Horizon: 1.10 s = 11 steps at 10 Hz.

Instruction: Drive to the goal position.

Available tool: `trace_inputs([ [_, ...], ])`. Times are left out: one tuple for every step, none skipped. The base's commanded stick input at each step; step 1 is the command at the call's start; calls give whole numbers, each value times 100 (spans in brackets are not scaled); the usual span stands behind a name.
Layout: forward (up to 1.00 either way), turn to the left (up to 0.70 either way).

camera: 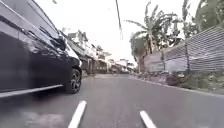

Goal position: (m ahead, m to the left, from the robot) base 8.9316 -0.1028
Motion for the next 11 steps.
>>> trace_inputs([
  [100, 14],
  [100, 8],
  [100, 9],
  [100, 10],
  [100, 13],
  [100, 12],
  [100, 11],
  [100, 11],
  [100, 4],
  [100, -18],
  [100, -39],
])
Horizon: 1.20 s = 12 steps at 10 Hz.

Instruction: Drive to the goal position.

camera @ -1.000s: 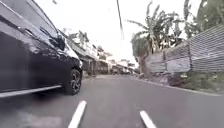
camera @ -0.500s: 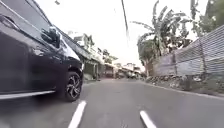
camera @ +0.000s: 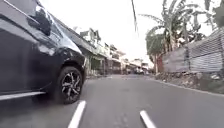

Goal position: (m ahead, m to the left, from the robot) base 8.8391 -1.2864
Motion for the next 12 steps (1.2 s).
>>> trace_inputs([
  [100, -40],
  [100, -6],
  [100, 0],
  [100, 0],
  [100, -37],
  [100, -40],
  [100, -40],
  [100, -40],
  [100, -40],
  [100, -39],
  [100, -30],
  [100, 0],
])
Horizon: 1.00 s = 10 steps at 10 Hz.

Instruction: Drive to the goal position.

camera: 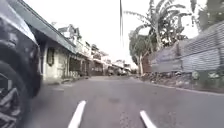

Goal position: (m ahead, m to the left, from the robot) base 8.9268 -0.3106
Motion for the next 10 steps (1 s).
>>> trace_inputs([
  [100, 0],
  [100, 0],
  [100, -37],
  [100, -40],
  [100, -6],
  [100, 0],
  [100, 0],
  [100, -3],
  [100, -11],
  [100, 0],
])
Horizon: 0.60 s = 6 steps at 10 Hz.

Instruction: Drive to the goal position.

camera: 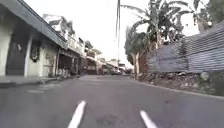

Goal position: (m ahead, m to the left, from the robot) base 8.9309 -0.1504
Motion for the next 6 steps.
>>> trace_inputs([
  [100, 0],
  [100, 0],
  [100, 0],
  [100, 2],
  [100, 40],
  [100, 40],
])
